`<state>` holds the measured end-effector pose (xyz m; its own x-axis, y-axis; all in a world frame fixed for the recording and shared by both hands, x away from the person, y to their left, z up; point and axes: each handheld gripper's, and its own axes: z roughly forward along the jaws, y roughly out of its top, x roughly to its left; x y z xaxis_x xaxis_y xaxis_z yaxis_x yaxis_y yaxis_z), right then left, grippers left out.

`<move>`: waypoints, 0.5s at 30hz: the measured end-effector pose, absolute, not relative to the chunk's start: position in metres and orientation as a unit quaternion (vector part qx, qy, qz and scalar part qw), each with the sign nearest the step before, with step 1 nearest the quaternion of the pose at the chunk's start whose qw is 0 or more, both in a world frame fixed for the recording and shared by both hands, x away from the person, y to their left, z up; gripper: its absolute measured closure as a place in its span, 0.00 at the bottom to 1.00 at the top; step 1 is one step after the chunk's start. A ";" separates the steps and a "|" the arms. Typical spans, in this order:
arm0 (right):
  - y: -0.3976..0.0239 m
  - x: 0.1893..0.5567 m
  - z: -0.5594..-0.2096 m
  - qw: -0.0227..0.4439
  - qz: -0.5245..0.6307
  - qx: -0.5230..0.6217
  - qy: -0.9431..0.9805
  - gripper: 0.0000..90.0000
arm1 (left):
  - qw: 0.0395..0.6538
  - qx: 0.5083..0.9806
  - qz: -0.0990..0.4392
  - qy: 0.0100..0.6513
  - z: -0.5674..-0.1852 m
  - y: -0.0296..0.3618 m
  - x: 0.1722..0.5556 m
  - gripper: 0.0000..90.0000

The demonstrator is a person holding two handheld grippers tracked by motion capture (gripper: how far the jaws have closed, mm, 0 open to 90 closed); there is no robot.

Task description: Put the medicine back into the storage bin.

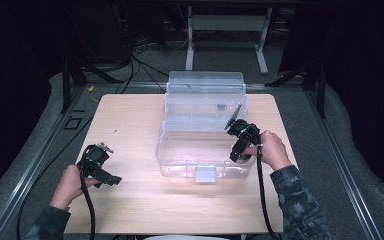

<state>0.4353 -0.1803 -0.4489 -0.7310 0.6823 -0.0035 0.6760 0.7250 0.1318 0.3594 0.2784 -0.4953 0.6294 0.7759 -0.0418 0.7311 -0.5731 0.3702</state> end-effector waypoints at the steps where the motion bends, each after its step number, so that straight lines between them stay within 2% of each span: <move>1: -0.181 0.435 -0.450 0.024 0.061 0.367 0.928 0.22 | 0.179 0.885 0.062 0.426 -0.495 0.278 0.359 0.00; 15: -0.182 0.433 -0.454 0.015 0.048 0.365 0.930 0.22 | 0.177 0.885 0.065 0.425 -0.494 0.279 0.360 0.00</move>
